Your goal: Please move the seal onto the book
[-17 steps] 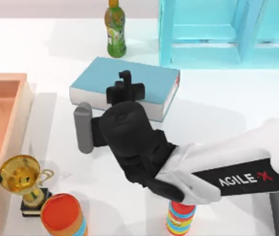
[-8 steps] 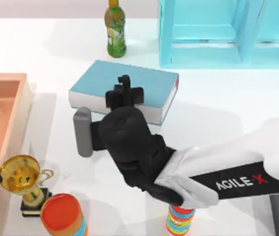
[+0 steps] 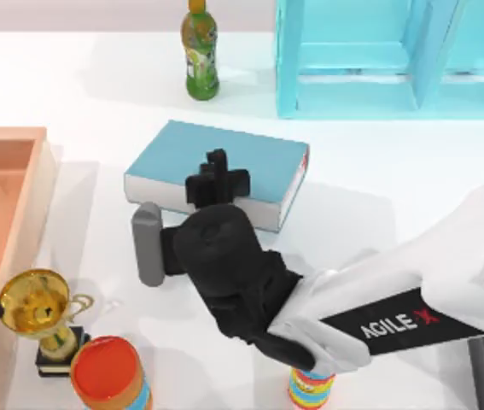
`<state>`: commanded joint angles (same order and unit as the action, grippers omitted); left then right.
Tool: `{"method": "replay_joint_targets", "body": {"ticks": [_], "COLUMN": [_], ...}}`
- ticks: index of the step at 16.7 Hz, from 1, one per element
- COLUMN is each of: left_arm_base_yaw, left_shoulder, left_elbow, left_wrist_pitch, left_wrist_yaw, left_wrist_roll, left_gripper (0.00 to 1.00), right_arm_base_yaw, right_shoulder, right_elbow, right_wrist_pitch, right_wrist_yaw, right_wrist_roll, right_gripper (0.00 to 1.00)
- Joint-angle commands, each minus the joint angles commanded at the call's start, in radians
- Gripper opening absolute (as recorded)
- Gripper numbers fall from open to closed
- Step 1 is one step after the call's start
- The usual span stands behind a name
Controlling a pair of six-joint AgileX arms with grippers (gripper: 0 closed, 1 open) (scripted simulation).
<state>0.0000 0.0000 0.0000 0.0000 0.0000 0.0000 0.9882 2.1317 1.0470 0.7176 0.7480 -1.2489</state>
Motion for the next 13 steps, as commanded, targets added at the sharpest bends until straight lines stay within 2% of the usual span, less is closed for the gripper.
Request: {"method": "replay_joint_targets", "body": {"ticks": [13], "left_arm_base_yaw": [0.000], "left_shoulder": [0.000], "left_elbow": [0.000], "left_wrist_pitch": [0.000], "left_wrist_yaw": [0.000], "left_wrist_roll": [0.000], "left_gripper": [1.00], "right_arm_base_yaw": [0.000], "right_shoulder": [0.000], "right_elbow": [0.000], "right_wrist_pitch": [0.000], "right_wrist_yaw": [0.000], "right_wrist_roll": [0.000], "right_gripper": [0.98]}}
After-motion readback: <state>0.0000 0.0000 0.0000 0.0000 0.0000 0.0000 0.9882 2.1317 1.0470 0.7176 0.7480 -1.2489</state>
